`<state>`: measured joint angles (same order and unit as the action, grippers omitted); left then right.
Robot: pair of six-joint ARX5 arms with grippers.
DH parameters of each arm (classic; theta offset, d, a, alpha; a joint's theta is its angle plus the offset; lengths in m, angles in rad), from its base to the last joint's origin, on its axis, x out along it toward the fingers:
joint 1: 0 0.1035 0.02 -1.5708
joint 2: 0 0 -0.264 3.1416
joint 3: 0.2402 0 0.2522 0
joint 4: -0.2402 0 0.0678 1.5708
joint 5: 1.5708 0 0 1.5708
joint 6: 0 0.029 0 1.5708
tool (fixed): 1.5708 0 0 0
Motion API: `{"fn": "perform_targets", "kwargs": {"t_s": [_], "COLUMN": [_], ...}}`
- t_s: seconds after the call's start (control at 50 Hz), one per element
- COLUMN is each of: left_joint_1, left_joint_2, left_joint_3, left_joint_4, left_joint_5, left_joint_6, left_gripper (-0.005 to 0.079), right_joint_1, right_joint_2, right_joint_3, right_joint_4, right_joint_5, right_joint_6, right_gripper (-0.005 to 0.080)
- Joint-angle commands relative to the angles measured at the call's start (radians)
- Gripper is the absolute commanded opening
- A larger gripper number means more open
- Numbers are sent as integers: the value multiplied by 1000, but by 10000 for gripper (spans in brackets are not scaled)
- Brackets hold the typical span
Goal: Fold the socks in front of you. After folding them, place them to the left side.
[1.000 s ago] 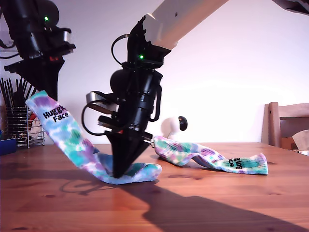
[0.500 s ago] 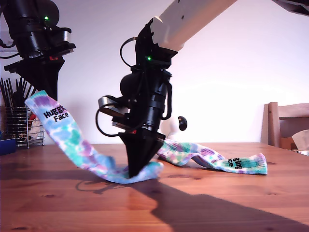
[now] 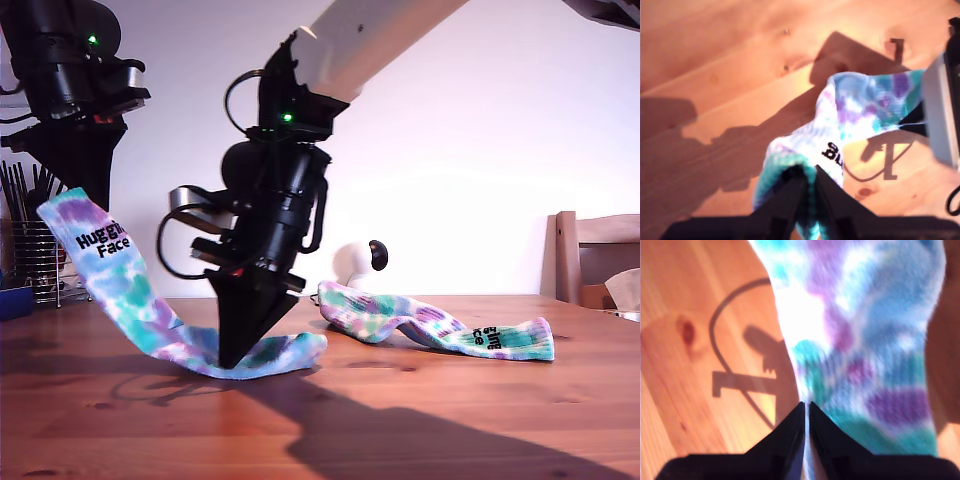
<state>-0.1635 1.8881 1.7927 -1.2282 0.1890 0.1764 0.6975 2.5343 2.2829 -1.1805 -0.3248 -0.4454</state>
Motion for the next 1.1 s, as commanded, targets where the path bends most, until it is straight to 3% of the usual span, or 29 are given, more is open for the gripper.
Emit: {"fn": "perform_targets", "kwargs": {"t_s": [0.0, 0.44, 0.66, 1.08], "left_joint_1": [10, 24, 24, 29], "left_joint_2": [1, 1, 1, 1], "left_joint_3": [27, 28, 28, 28], "left_joint_4": [1, -2, -1, -6], "left_joint_5": [2, 2, 2, 5], "left_joint_6": [7, 7, 8, 8], "left_gripper": [-19, -19, -19, -19], "right_joint_1": [16, -40, -39, -23], "right_joint_2": [49, -57, -65, -44], "right_joint_3": [1, 3, 2, -63], "right_joint_4": [3, -10, -5, 56], "right_joint_5": [2, 22, 153, 189], "right_joint_6": [0, -2, -51, -65], "right_gripper": [-11, -11, -11, -12]}}
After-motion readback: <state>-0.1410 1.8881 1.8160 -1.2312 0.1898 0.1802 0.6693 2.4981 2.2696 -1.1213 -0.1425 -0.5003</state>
